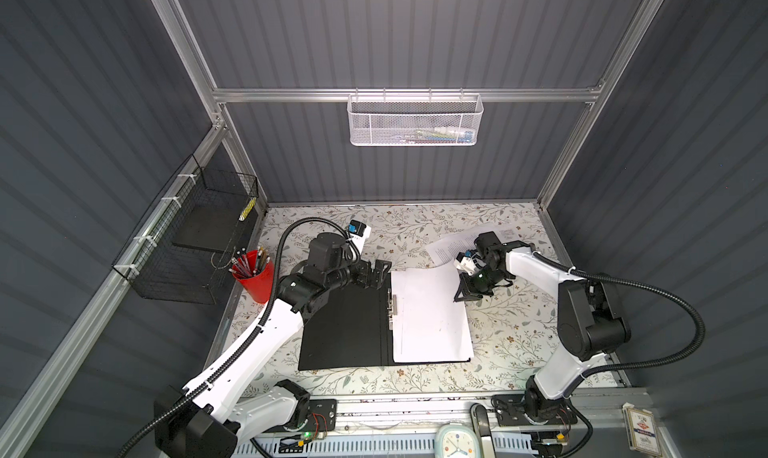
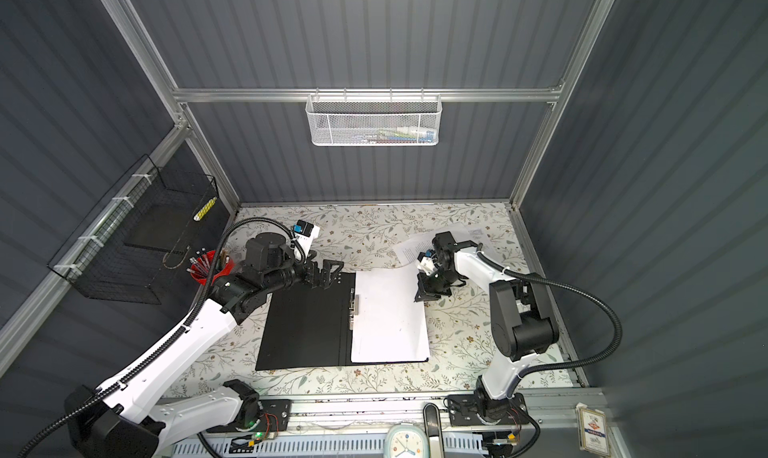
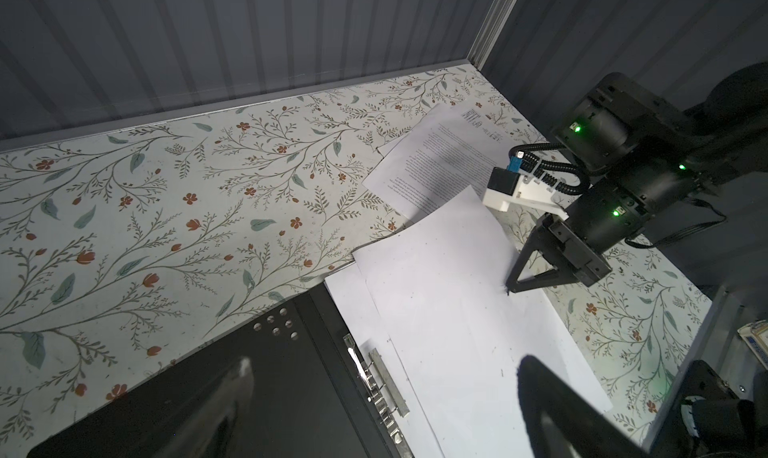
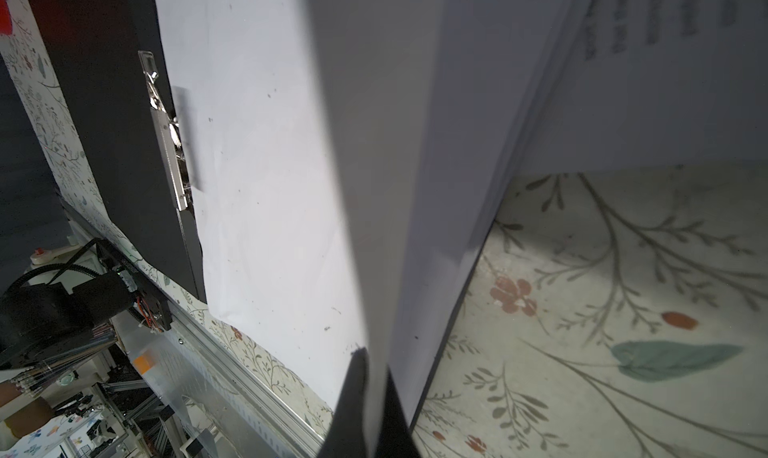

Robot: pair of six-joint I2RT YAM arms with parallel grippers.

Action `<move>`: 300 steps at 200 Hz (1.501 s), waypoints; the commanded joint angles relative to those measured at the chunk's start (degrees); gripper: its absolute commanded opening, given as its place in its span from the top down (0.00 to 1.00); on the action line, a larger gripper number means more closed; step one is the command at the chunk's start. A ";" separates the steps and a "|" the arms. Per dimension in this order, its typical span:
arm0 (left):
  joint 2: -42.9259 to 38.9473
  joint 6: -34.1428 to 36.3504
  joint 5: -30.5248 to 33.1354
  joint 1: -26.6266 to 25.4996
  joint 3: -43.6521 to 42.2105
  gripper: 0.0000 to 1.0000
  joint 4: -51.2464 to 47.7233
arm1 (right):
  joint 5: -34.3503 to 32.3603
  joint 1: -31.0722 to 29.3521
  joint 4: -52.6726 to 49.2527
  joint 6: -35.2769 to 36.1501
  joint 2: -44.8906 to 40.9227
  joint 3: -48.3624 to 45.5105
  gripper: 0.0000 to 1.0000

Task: Put the files into the folder
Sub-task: 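Lower the held sheet onto the clipped stack with the right gripper, then press the sheet edge against the metal clip with the right gripper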

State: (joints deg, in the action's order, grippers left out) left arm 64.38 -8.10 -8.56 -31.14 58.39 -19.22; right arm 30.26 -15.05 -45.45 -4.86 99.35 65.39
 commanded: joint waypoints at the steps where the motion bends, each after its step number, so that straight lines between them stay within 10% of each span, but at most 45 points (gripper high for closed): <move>1: 0.11 0.28 -1.01 0.02 -0.73 0.00 1.08 | 1.01 -0.85 0.21 1.23 1.10 1.30 1.00; 300: 9.62 -0.40 -14.21 -0.04 -2.49 0.00 -12.58 | 0.41 -3.86 -0.33 7.07 5.24 4.62 1.00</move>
State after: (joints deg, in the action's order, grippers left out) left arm 73.91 -8.73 -20.78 -31.16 56.07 -30.57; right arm 30.04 -18.55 -44.80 1.15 103.66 68.71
